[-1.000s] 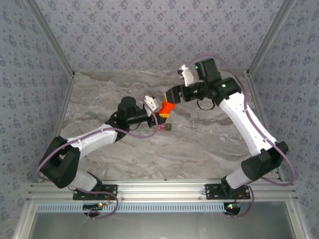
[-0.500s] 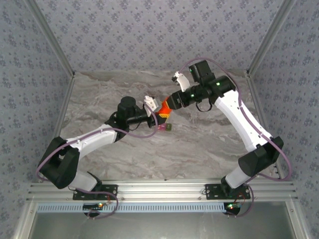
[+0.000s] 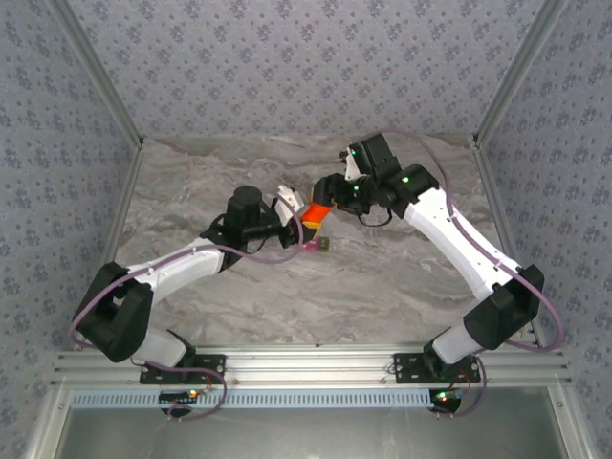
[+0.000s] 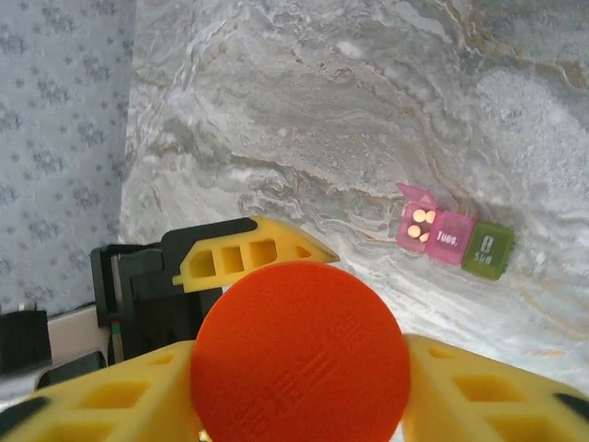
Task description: Sort the pills into containers
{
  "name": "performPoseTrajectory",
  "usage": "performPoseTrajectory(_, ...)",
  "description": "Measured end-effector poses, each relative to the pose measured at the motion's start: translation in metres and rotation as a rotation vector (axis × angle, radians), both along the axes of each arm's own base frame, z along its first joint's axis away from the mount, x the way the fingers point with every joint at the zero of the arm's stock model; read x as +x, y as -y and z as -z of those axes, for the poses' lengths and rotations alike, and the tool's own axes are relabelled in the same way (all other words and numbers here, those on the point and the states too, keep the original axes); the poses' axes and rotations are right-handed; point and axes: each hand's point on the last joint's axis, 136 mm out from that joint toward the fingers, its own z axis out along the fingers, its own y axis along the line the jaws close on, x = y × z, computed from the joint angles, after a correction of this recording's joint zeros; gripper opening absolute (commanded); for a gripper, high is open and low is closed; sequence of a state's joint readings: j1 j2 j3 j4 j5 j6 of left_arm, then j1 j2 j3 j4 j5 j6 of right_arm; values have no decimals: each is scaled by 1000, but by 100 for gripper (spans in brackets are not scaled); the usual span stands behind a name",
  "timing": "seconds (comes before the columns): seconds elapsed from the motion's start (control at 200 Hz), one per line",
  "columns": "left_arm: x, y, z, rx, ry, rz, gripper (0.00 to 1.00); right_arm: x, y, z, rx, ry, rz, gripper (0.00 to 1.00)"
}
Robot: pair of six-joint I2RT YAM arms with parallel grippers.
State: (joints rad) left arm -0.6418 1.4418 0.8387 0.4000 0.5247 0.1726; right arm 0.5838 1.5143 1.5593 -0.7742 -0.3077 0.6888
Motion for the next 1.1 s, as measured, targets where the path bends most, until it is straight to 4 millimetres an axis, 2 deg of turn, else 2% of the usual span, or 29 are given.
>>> performPoseTrajectory(0.07, -2, 3, -8, -22, 26, 16, 0, 0, 1, -3, -1, 0, 11, 76)
performPoseTrajectory(0.18, -3, 6, -18, -48, 59, 27, 0, 5, 17, -16, 9, 37, 32, 77)
performPoseTrajectory(0.355, -6, 8, -21, -56, 66, 40, 0, 13, 54, -60, 20, 205, 16, 76)
performPoseTrajectory(0.405, -7, 8, -21, -56, 66, 41, 0, 14, 55, -71, 14, 260, -27, 76)
performPoseTrajectory(0.48, -7, 8, -21, -57, 66, 43, 0, 10, 46, -80, -17, 347, -156, 77)
performPoseTrajectory(0.565, -7, 8, -21, -57, 66, 43, 0, 3, 34, -76, -52, 390, -286, 77)
performPoseTrajectory(0.645, -7, 8, -21, -57, 66, 43, 0, -1, 25, -62, -78, 385, -386, 76)
performPoseTrajectory(0.82, -7, 8, -21, -57, 66, 43, 0, -3, 18, -34, -120, 337, -482, 74)
performPoseTrajectory(1.019, -7, 8, -21, -57, 66, 43, 0, -6, 17, -28, -130, 328, -511, 70)
performPoseTrajectory(1.104, -7, 8, -21, -57, 66, 43, 0, -7, 16, -27, -128, 324, -516, 64)
